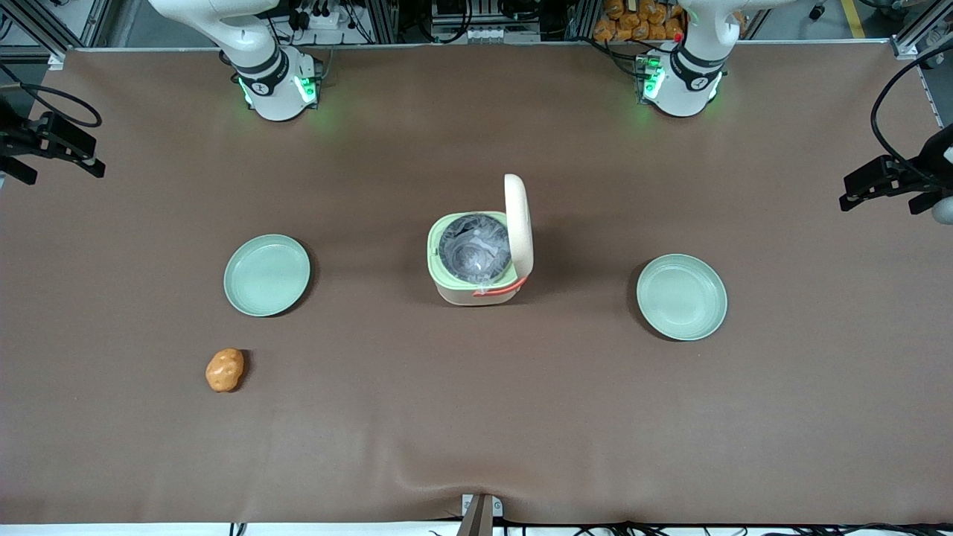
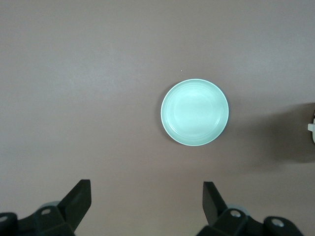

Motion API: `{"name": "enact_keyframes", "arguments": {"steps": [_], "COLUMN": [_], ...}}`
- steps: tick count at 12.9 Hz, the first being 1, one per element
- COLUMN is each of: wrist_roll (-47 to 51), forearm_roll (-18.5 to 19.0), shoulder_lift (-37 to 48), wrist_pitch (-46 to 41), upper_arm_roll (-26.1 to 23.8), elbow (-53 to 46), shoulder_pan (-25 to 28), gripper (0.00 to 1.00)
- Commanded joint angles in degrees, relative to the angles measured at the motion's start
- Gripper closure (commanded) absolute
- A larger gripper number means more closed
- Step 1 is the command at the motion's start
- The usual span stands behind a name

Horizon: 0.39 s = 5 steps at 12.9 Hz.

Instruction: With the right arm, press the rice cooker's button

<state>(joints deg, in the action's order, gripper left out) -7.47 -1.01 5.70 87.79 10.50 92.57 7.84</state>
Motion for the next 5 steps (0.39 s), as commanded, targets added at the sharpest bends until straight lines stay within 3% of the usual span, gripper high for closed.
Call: {"name": "enact_keyframes", "arguments": {"steps": [1, 5], "wrist_roll": [-0.18, 0.00], "forearm_roll": [0.92, 1.53], "shoulder_lift": [-0.78, -0.87], "wrist_pitch": [-0.25, -0.25], "upper_arm_roll": [-0.13, -0.22], "elbow": [-1.43, -1.43], "shoulder_pan": [0.16, 1.57], "gripper": [0.00, 0.00]}}
